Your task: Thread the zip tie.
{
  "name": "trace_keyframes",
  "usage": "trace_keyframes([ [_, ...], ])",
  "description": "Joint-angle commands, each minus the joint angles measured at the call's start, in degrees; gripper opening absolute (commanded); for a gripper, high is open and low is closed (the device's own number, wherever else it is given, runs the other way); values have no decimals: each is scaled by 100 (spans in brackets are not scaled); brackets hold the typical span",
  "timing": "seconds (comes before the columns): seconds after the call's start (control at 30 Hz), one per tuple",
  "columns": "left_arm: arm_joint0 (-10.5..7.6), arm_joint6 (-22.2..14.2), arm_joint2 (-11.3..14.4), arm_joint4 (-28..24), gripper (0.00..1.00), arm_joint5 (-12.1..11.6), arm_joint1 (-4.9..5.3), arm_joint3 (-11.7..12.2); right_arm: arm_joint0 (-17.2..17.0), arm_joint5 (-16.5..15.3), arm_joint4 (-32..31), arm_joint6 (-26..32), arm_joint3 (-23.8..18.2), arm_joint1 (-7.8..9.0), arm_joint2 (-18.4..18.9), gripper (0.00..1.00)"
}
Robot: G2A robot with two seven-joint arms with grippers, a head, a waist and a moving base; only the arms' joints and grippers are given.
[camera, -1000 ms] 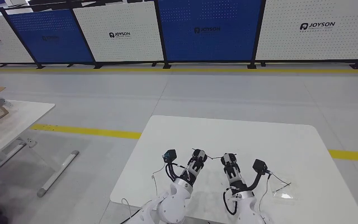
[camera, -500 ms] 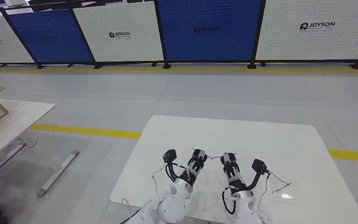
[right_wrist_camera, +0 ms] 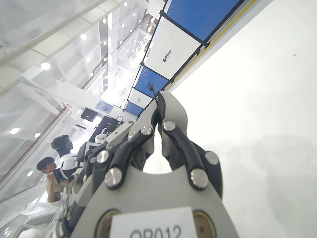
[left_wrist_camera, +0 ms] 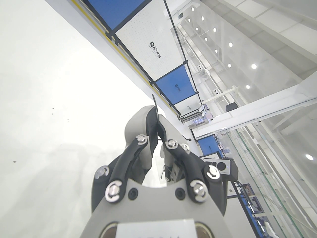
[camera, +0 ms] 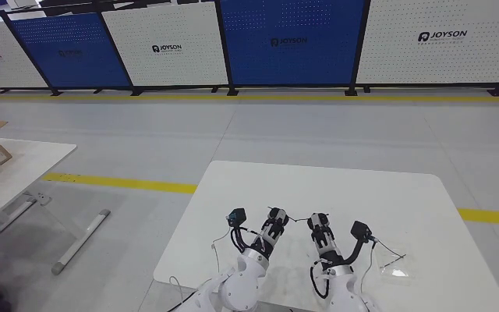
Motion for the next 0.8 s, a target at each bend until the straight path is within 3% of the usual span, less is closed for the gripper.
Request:
trace_keyframes([
  [0.0,0,0,0,0,0,0,0,0,-31,-168,-28,-47,6,7,36,0],
  [0.13,0,0,0,0,0,0,0,0,-118,-536,-201,-137,52,31,88,0],
  [0.33,0,0,0,0,0,0,0,0,-107,-724,-38,112,151,37,128,0],
  [0.77,0,0,0,0,0,0,0,0,-130,-620,-185,-143,158,18,103,0],
])
